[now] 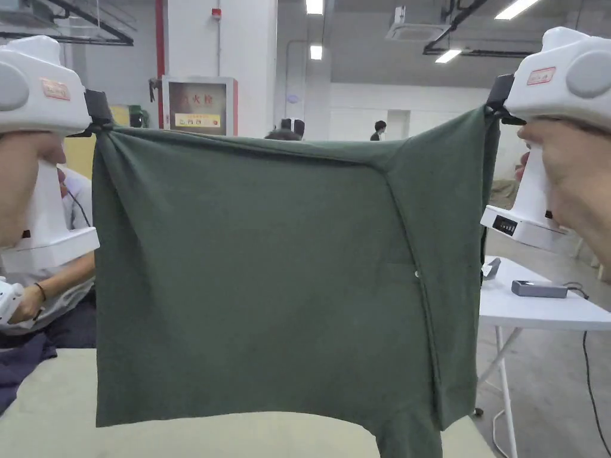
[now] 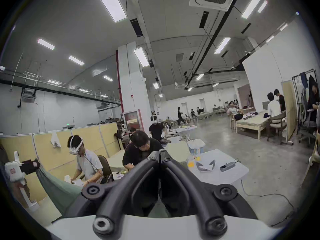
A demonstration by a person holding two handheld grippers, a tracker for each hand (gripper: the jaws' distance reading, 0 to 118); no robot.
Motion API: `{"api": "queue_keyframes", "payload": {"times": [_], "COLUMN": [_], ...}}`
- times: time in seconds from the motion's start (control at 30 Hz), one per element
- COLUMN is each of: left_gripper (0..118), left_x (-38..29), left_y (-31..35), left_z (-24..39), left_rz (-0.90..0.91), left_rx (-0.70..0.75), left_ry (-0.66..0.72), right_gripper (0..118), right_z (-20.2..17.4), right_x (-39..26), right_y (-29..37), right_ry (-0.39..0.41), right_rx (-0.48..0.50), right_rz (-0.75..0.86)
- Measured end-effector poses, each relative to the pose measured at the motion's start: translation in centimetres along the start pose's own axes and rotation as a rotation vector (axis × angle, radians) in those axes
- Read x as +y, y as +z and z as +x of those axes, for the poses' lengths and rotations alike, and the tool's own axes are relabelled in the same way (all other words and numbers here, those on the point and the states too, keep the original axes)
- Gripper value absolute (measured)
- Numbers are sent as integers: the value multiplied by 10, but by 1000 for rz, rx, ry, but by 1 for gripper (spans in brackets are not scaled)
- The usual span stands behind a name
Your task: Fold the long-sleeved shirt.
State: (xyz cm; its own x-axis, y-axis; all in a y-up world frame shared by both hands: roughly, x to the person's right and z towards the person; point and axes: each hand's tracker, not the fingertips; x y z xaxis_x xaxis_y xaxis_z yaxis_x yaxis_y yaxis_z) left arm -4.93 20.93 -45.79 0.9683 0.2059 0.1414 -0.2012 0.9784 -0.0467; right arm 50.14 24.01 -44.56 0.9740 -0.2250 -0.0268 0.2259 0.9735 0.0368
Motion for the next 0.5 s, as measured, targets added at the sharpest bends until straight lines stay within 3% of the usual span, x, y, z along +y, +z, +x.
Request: {"api": "queue_keyframes", "payload": {"times": [0.23,0.4,0.5], "left_gripper": [4,4,4], "left_x": [-109,-198,-251], "left_y": [-15,43,93], "left_z": [-34,-51,-60], "left_rz": [-140,-245,-314], "left_rx": [-24,-53,-62], "left_ry": [35,25,6], "right_gripper": [12,12,13], "right_z": [37,68,88], "right_x": [-133,-227,-281], "right_y": [-10,33,81], "right_ry": [-43,-36,-72], "right_rx": [10,17,30], "right_rz": [-143,-251,-350]}}
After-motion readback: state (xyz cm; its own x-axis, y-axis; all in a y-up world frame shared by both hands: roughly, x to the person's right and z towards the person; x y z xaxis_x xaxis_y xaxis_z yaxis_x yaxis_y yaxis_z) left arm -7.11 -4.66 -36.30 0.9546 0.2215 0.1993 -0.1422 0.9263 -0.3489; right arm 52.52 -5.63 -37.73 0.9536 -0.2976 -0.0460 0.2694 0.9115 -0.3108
